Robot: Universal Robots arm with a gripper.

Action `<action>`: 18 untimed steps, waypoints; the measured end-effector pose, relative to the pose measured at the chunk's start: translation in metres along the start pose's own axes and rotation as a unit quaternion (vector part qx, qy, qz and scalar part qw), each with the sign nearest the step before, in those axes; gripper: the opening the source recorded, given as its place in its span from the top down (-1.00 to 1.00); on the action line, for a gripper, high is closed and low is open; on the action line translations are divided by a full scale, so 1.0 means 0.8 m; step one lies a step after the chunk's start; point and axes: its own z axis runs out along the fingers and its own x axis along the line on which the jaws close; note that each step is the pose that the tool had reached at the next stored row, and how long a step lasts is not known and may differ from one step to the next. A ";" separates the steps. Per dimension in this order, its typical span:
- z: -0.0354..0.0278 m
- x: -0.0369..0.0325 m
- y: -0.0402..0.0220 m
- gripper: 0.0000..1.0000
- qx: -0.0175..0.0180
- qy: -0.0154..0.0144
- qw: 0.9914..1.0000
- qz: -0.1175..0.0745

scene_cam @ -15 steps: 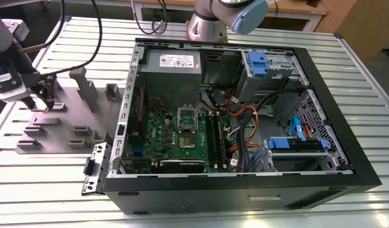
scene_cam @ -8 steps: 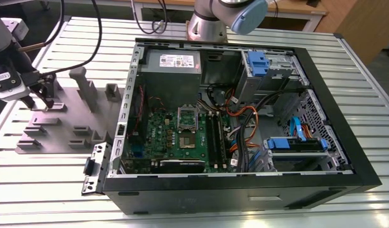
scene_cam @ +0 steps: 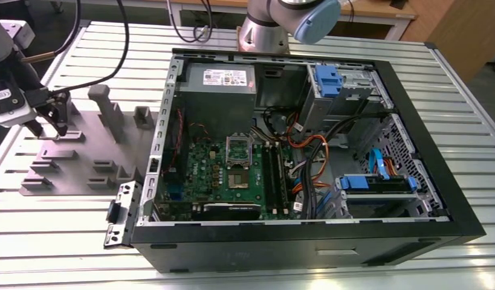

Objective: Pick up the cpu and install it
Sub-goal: 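Pick up the cpu and move it towards the insertion slot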

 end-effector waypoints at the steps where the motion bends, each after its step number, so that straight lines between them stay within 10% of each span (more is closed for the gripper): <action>1: -0.0015 0.0000 0.0001 0.06 0.000 0.000 1.000 0.000; 18: -0.0110 0.0000 0.0004 0.06 0.000 0.000 1.000 0.000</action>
